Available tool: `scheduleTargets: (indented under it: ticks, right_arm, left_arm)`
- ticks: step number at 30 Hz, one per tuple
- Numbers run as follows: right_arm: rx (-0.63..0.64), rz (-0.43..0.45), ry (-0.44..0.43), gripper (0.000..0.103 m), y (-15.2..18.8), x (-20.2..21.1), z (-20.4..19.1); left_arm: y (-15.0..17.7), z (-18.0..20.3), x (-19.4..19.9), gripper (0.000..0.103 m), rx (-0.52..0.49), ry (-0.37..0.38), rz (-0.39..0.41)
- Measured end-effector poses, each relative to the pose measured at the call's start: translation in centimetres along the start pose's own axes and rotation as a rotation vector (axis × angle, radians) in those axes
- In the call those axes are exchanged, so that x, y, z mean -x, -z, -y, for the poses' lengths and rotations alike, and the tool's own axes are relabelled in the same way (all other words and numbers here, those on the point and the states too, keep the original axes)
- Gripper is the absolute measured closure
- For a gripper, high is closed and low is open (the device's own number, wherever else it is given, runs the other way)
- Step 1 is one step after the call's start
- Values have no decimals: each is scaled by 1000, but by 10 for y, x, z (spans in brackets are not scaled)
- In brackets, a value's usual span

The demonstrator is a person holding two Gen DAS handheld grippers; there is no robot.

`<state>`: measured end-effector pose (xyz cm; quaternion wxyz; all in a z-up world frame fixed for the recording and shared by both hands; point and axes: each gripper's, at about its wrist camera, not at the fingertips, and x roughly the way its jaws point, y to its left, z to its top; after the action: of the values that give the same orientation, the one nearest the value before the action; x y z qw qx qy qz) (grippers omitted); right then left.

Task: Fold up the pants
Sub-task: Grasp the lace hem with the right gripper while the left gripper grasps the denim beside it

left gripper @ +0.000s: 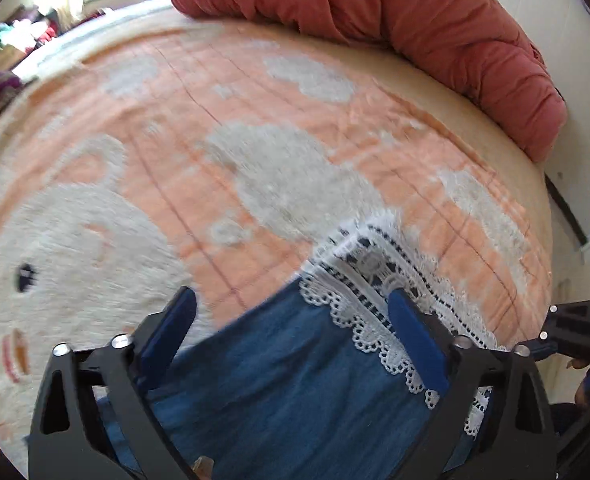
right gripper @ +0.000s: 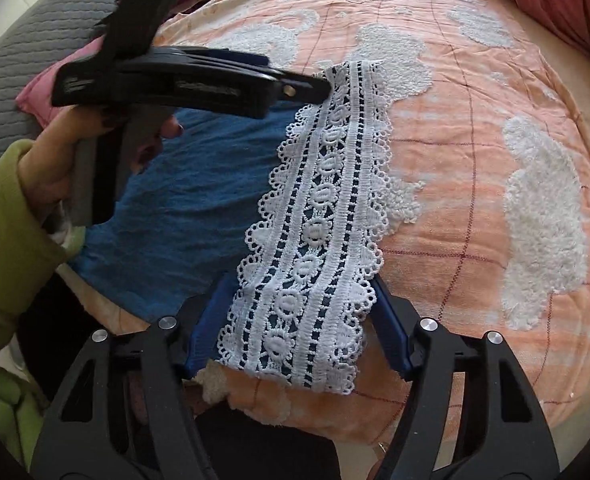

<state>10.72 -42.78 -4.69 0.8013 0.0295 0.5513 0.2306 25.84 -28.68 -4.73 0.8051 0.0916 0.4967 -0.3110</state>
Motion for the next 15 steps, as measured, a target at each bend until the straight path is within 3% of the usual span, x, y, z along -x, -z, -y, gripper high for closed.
scheduleTargets:
  ticks: [1,5,7,11,13,15]
  right_arm:
    - [1,-1,-4,42,0,-1,0]
    - [8,-7,-23,42,-4,-5,3]
    - [24,-7,-22,41,-6,-8,1]
    - [26,3,-25,44,-9,-9,-2]
    - [29,13,-27,56,-10,-7,-2]
    - [40,22,-28,61,-9,-5,-3]
  left_arm:
    - [1,0,-6,35,8,39,-22]
    - [3,2,-12,34,-9,79,-10]
    - [3,-2,-16,20,6,138,-13]
    - [6,6,-17,23,-36,111,-2]
    - [5,5,-15,44,-23,116,-2]
    - [4,5,-12,61,-15,126,-1]
